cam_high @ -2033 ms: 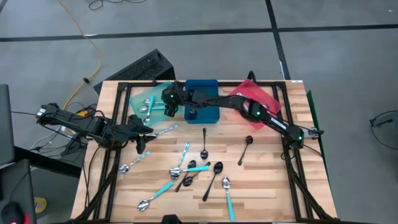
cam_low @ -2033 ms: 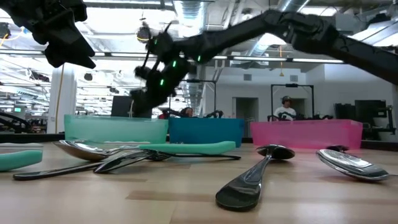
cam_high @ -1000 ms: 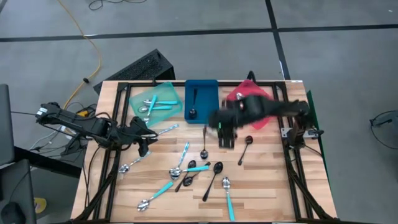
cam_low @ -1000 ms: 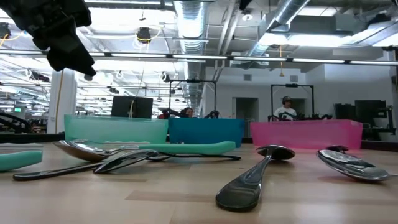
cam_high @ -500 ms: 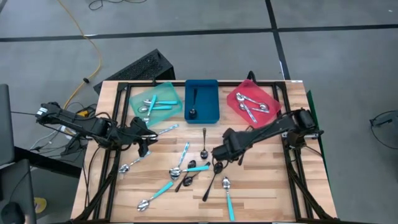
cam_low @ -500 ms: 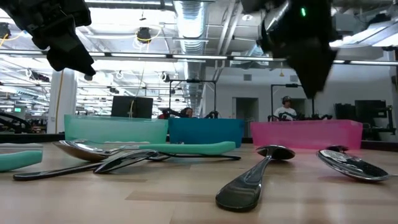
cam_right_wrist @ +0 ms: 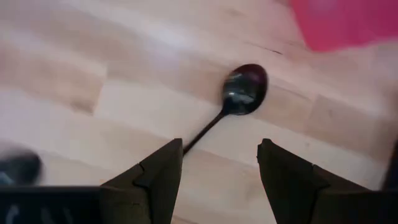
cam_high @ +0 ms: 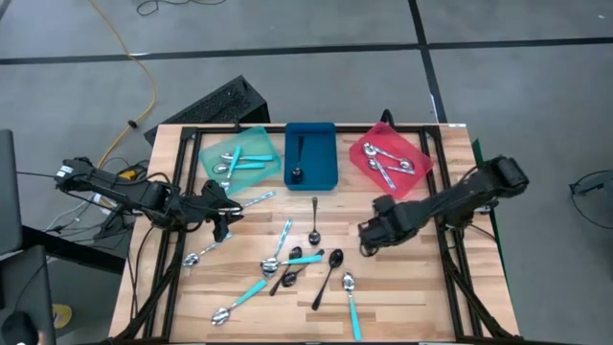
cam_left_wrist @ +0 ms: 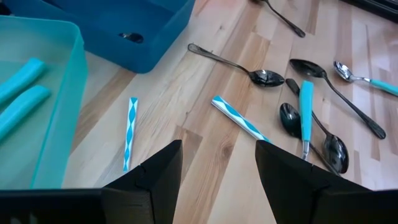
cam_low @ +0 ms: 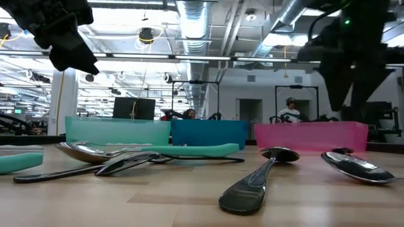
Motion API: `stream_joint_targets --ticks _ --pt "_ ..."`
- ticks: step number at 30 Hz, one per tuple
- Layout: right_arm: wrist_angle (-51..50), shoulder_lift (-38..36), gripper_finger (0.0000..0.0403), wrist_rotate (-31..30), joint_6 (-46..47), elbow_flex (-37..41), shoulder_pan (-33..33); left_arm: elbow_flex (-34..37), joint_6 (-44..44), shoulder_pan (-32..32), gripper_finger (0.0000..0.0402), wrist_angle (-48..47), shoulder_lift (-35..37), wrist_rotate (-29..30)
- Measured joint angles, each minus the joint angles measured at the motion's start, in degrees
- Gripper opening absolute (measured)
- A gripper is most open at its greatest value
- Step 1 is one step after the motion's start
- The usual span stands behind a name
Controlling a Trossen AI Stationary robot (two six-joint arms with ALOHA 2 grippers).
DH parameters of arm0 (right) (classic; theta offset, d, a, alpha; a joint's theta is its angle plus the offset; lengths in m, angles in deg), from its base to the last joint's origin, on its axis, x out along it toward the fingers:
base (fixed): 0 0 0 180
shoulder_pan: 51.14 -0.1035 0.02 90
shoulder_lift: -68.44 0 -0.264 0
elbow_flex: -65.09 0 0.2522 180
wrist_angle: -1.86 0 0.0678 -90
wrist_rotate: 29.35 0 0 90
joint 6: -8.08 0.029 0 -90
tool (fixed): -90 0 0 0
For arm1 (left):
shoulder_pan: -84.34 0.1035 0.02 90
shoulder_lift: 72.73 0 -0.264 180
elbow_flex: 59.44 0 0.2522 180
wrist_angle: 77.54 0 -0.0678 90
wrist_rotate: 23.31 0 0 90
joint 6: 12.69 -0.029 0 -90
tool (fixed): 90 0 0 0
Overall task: Sort silverware by color (type)
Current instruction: Put the black spoon into the blue bin
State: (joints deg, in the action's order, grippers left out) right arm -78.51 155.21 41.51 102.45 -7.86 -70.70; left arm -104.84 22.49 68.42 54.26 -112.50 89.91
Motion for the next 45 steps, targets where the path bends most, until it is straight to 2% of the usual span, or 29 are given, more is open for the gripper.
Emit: stream_joint_targets --ticks 2,7,20,25,33,38,45 --pt "1.1 -1.3 0.023 -0.2 6.6 1.8 -1.0 0.0 0.0 0.0 0.0187 0.4 0.0 0.0" --pt "2.5 0.1 0.023 -0.9 13.0 4.0 -1.7 0.0 -0.2 0.0 0.0187 1.9 0.0 1.6" --pt "7.7 9.0 0.023 -0.7 14.0 4.2 0.6 0.0 -1.1 0.0 0.0187 2.2 0.0 1.5" --pt "8.7 10.8 0.023 -0.2 17.6 4.9 0.1 0.0 -1.3 0.0 0.0187 2.2 0.0 1.4" --pt "20.0 10.6 0.0227 -0.7 19.3 11.5 1.2 0.0 -1.6 0.0 0.0187 2.2 0.0 1.4" --pt "20.1 10.6 0.0187 -1.8 20.7 12.2 1.1 0.0 -1.5 0.0 0.0187 2.2 0.0 1.4" --pt "19.4 10.8 0.0083 -2.9 21.2 12.4 1.3 0.0 -1.5 0.0 0.0187 2.2 0.0 1.4"
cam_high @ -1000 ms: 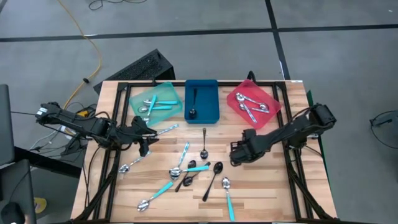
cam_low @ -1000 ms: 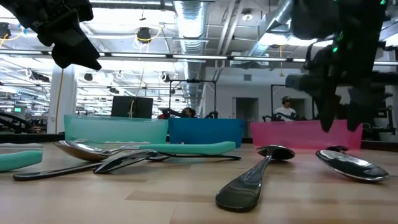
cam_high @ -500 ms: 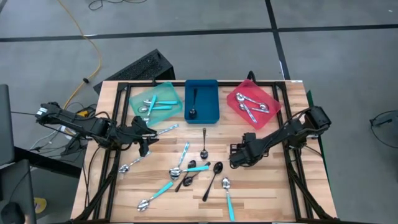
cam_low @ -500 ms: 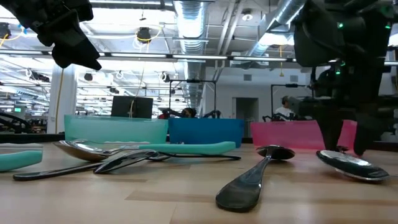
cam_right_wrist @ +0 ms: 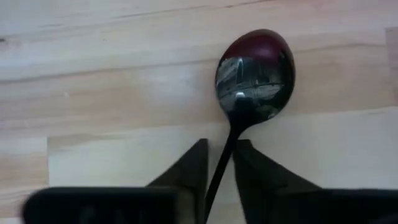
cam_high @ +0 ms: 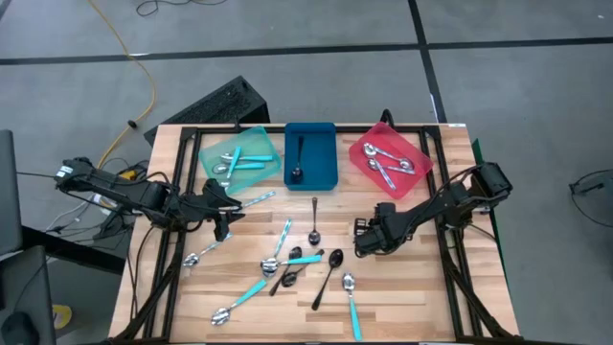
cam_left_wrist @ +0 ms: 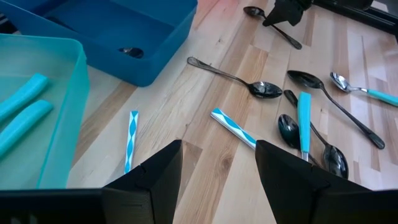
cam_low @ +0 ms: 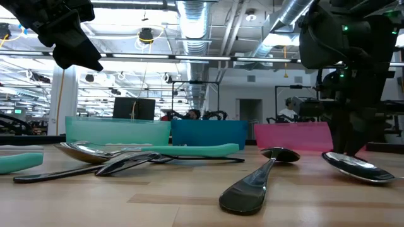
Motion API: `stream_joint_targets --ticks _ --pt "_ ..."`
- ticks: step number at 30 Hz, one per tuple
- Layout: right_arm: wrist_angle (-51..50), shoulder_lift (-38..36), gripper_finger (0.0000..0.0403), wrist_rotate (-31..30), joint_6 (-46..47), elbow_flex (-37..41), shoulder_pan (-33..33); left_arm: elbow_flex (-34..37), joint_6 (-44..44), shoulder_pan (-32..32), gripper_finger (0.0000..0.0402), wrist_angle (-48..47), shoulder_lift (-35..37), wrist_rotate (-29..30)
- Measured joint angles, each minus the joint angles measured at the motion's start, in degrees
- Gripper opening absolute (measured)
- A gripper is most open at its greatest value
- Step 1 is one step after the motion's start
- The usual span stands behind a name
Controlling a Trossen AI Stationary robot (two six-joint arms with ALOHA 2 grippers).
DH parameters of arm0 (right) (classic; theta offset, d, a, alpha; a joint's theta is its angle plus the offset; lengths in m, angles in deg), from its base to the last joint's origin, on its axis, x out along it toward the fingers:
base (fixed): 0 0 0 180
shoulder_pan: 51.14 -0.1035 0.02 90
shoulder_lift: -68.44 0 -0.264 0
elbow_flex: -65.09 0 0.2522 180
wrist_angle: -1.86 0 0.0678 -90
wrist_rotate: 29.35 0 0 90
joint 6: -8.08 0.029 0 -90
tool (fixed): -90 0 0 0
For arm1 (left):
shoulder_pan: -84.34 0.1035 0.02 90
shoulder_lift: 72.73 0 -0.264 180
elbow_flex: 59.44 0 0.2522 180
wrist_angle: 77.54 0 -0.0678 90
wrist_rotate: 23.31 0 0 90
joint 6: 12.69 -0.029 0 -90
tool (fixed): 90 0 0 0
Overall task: Sort silverware by color (type)
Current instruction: Put the black spoon into the blue bin
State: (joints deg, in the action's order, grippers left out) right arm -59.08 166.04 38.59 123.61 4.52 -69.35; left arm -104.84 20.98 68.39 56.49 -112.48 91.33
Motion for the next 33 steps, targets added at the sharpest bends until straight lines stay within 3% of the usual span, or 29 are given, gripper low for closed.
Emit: stream_joint_targets --ticks 7,16,29,33 --pt "-0.2 0.0 0.0024 -0.4 -0.9 0.1 0.0 0.0 0.0 0.0 0.0187 0.0 0.0 0.0" --pt "0.5 -0.4 0.0024 -0.8 -5.6 -0.7 0.0 0.0 0.0 0.0 0.0187 0.0 0.0 0.0" --pt "2.4 -4.8 0.0024 -7.8 -9.6 -2.4 0.0 0.0 0.0 0.0 0.0187 0.0 0.0 -0.2" --pt "6.7 -7.2 0.0024 -9.6 -15.5 -2.4 0.0 0.0 0.0 0.0 0.0187 0.0 0.0 -0.2"
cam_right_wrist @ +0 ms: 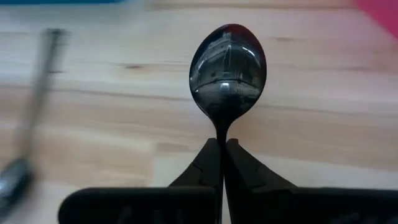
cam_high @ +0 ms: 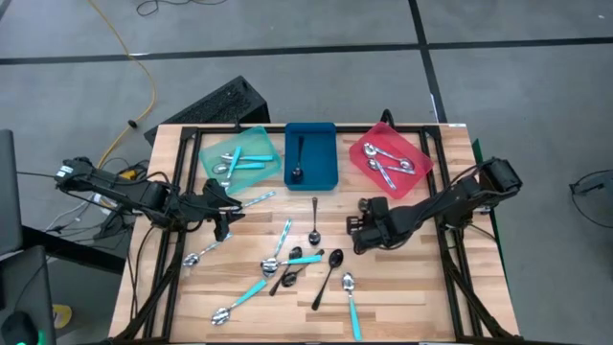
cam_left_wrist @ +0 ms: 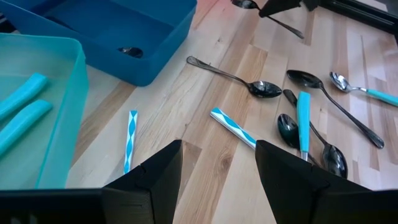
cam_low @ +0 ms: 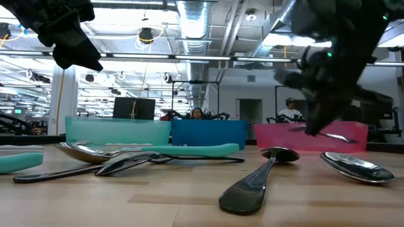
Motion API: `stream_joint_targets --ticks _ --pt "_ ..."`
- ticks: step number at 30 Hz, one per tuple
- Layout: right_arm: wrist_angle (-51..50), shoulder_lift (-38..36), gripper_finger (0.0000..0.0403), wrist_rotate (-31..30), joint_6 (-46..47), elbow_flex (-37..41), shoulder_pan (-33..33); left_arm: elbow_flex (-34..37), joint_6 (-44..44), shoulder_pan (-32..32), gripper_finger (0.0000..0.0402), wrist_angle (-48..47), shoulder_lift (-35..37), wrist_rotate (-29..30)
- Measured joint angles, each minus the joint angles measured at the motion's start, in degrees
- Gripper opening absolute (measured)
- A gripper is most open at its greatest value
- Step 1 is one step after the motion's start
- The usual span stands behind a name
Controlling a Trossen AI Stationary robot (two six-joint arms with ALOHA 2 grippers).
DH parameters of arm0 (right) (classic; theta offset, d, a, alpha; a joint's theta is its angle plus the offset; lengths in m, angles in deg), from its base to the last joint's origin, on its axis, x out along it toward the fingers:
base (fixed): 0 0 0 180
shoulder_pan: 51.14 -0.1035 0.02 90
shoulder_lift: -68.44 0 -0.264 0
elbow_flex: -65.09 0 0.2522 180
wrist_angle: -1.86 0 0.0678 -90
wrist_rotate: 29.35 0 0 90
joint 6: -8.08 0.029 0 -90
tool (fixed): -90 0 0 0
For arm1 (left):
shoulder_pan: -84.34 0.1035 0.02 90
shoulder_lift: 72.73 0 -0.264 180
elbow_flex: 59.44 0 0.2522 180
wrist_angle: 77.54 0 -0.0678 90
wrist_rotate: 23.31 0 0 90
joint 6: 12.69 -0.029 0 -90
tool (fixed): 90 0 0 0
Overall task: Sort silverware by color (type)
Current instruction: Put the black spoon into the blue bin
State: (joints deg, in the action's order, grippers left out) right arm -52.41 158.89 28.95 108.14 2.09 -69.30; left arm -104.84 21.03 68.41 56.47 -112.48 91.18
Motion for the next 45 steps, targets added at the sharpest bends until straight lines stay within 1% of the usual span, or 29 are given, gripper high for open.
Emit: stream_joint_targets --ticks 4,7,10,14,17,21,26,28,35,38,43,45 --pt "6.1 -2.6 0.0024 -1.8 -9.1 0.0 0.7 0.0 0.0 0.0 0.0187 0.0 0.0 0.0" --pt "14.0 -4.4 0.0024 -1.7 -20.5 -0.1 1.8 0.0 0.0 0.0 0.0187 0.0 0.0 0.0" --pt "22.9 -5.4 0.0023 0.3 -32.5 -0.1 3.3 0.0 -0.1 0.0 0.0187 0.0 0.0 0.0" --pt "38.6 -5.5 0.0023 6.0 -48.7 -0.1 6.0 0.0 -0.3 0.0 0.0187 0.0 0.0 0.1" --pt "49.7 -4.9 0.0023 11.0 -58.6 -0.2 8.4 0.0 -0.8 0.0 0.0187 0.0 0.0 0.2" --pt "58.1 -4.9 0.0023 16.8 -68.6 -0.2 11.8 0.0 -1.0 0.0 0.0187 0.0 0.0 0.6" --pt "66.6 -4.8 0.0023 26.3 -78.8 -0.2 16.0 0.0 -2.0 0.0 0.0187 0.0 0.0 1.8" --pt "68.1 -4.9 0.0023 28.0 -82.1 -0.2 17.7 0.0 -2.7 0.0 0.0187 0.0 0.0 1.9" --pt "69.5 -4.8 0.0023 28.2 -90.9 -0.2 24.7 0.0 -3.5 0.0 0.0187 0.0 0.0 3.8" --pt "68.8 -4.8 0.0023 24.7 -90.8 -0.2 27.7 0.0 -3.6 0.0 0.0187 0.0 0.0 4.8" --pt "67.3 -4.8 0.0023 16.7 -90.0 -0.2 31.2 0.0 -4.2 0.0 0.0187 0.0 0.0 5.8" --pt "66.9 -4.8 0.0023 15.1 -89.9 -0.2 32.1 0.0 -4.2 0.0 0.0187 0.0 0.0 6.8"
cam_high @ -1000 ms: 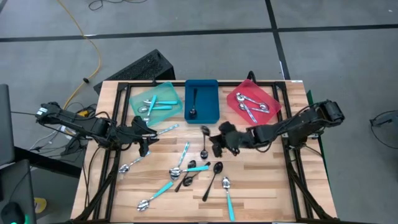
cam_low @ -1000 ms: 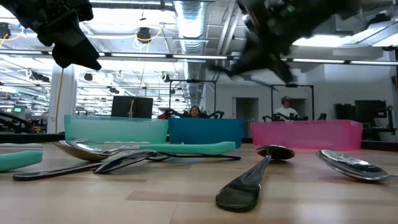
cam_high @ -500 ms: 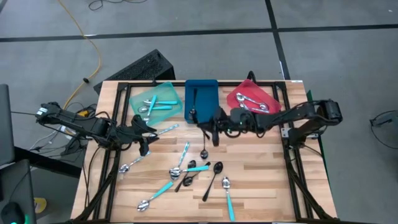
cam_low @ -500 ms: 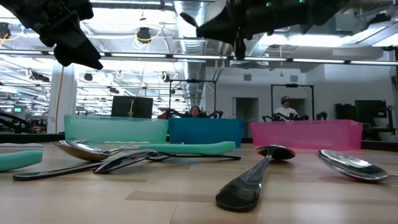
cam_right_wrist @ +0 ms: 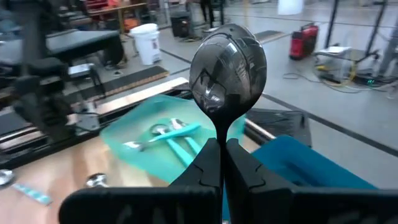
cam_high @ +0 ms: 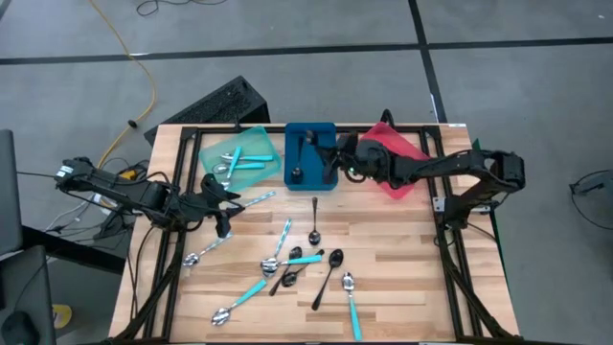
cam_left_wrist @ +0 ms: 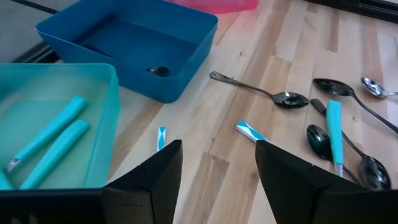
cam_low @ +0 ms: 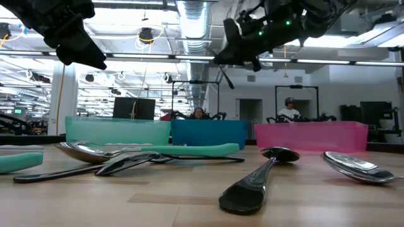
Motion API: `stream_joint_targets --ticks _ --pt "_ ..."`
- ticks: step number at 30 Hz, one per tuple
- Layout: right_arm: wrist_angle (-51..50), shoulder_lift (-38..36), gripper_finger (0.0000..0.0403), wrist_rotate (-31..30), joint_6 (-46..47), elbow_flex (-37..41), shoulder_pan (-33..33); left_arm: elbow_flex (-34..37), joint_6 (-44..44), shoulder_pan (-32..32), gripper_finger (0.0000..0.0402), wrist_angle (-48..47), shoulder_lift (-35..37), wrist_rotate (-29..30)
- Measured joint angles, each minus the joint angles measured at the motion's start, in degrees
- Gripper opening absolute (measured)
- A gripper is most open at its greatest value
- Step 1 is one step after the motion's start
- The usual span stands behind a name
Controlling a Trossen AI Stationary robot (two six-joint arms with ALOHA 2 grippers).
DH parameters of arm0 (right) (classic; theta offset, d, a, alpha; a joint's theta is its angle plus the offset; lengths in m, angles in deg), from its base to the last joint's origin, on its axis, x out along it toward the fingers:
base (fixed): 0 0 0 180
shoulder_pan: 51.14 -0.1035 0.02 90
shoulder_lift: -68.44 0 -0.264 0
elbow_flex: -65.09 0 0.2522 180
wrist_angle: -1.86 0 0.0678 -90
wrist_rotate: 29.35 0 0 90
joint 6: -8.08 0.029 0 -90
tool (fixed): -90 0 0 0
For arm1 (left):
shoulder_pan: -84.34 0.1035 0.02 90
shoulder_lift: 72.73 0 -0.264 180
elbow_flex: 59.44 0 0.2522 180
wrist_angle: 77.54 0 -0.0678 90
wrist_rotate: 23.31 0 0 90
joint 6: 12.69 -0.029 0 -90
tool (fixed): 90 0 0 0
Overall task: Sort silverware by color (type)
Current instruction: Put the black spoon into the blue bin
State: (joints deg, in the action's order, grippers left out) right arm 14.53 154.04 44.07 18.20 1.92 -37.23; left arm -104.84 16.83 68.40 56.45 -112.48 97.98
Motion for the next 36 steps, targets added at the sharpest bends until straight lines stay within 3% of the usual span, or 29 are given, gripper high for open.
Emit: stream_joint_targets --ticks 7,11,13,25,29,36 --pt "-1.9 8.5 0.0023 -3.8 6.0 -5.0 2.3 0.0 0.0 0.0 0.0187 0.0 0.0 2.3" --pt "-15.6 14.0 0.0023 -15.9 13.0 -13.4 1.9 0.0 1.3 0.0 0.0187 -0.1 0.0 2.2" --pt "-22.6 16.1 0.0023 -17.2 15.7 -17.6 1.9 0.0 2.1 0.0 0.0187 -0.2 0.0 2.0" --pt "-48.7 31.4 0.0023 -13.3 25.9 -39.0 3.4 0.0 3.8 0.0 0.0187 -0.3 0.0 0.6" --pt "-52.8 35.3 0.0023 -12.3 26.4 -42.3 4.5 0.0 3.9 0.0 0.0187 -0.4 0.0 -0.5" --pt "-56.7 38.0 0.0023 -5.6 27.6 -43.4 7.0 0.0 4.1 0.0 0.0187 -0.4 0.0 -0.9"
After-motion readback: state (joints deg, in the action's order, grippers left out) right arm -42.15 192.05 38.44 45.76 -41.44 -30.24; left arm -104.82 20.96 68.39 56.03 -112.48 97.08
